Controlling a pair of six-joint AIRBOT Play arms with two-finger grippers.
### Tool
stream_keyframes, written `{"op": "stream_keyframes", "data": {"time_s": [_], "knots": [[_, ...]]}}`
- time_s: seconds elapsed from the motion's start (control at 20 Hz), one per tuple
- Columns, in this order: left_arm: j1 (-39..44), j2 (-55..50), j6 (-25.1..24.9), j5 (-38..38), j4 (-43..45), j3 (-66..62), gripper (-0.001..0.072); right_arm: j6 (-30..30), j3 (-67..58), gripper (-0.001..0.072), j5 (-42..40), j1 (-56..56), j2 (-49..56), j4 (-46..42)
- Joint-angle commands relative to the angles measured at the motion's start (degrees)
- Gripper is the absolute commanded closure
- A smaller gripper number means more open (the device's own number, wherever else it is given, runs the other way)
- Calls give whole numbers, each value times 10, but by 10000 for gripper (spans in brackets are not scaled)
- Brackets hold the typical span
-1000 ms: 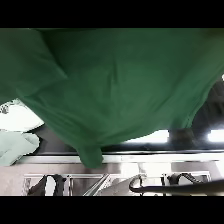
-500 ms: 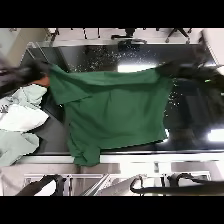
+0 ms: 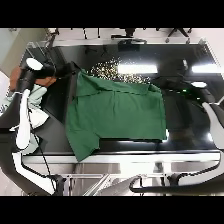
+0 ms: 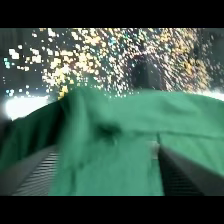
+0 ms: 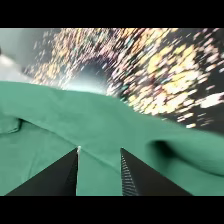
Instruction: Fold the shirts.
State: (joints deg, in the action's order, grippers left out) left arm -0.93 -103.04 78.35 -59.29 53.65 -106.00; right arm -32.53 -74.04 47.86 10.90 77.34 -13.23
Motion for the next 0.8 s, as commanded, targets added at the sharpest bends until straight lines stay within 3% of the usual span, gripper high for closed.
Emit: {"op": "stream_keyframes", "data": {"time_s": [0.0, 0.15, 0.3, 0.5, 0.75], "knots": [[-58, 10, 18, -196, 4, -94, 17, -80, 1, 284, 62, 67, -68, -101], [-118, 73, 28, -295, 5, -47, 18, -210, 6, 264, 165, 145, -143, -247], [-153, 180, -1, -319, 40, 178, 18, -250, 89, 265, 248, 196, -211, -306], [-208, 293, -42, -232, 72, 506, 18, -260, 240, 265, 218, 255, -273, -311], [-236, 306, -91, -62, 14, 670, 19, -260, 282, 265, 212, 254, -258, -305]]}}
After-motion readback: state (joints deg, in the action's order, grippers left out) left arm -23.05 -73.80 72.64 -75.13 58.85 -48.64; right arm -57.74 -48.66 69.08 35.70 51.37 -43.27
